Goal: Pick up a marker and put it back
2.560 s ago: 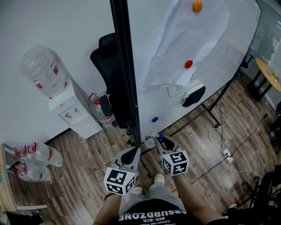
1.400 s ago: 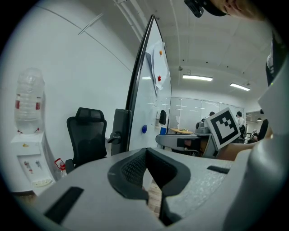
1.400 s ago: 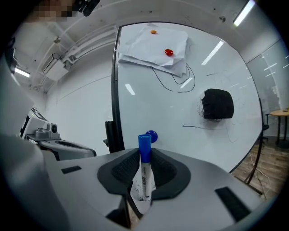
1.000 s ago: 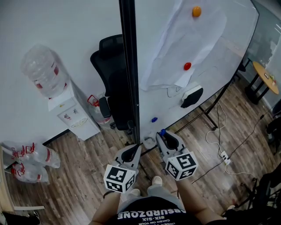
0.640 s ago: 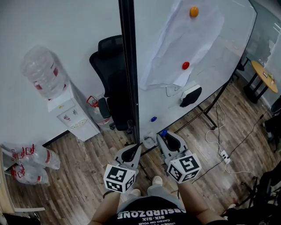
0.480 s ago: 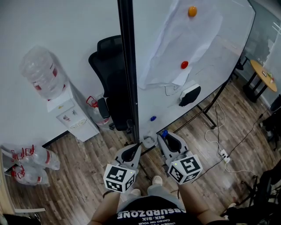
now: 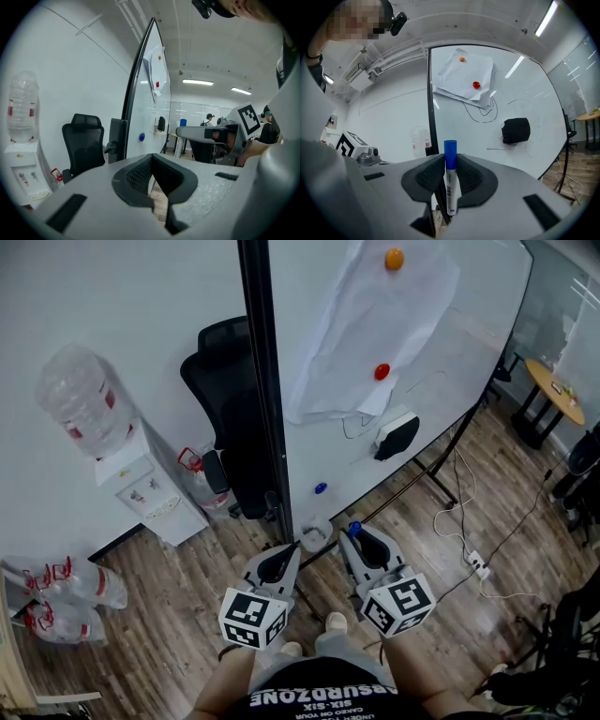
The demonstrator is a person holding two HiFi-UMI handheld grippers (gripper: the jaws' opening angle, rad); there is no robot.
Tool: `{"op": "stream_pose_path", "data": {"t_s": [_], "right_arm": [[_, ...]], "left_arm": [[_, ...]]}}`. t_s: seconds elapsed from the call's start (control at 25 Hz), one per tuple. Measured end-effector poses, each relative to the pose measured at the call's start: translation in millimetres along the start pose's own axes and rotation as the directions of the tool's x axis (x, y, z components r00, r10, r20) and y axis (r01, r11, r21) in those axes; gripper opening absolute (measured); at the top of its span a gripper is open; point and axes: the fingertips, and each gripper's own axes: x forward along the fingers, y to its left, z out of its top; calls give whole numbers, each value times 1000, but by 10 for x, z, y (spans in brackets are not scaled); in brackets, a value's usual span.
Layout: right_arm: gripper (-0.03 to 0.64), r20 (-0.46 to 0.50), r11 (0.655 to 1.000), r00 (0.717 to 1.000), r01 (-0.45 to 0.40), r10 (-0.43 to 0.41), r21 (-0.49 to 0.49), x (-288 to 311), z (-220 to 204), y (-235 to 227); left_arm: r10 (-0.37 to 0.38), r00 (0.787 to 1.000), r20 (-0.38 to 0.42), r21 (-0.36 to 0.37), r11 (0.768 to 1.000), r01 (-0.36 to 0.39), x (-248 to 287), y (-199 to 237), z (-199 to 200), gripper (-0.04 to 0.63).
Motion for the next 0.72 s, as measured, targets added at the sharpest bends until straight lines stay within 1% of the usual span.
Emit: {"op": "stream_pose_path", "data": {"t_s": [0.4,0.72], "right_arm": [[74,-6,999,999,44,-44,21,-200,-85,31],[74,-25,998,998,54,-53,31,-286,-214,94]], "left_arm": [[-51,999,10,11,999,51,-33,-154,36,8],[-81,997,13,17,997,81,-56,-255,34,8]]}}
